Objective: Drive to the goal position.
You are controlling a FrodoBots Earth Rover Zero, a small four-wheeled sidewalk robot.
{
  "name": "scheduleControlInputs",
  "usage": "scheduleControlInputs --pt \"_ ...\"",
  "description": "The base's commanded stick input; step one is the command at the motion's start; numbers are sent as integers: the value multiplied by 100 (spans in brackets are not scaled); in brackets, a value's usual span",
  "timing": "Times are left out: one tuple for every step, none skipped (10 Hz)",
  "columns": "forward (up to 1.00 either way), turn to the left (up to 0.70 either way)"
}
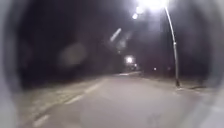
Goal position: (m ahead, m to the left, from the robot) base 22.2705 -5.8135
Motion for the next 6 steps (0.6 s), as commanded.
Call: scheduleControlInputs --pt "70 0" --pt "70 0" --pt "70 0" --pt "70 0" --pt "70 0" --pt "70 0"
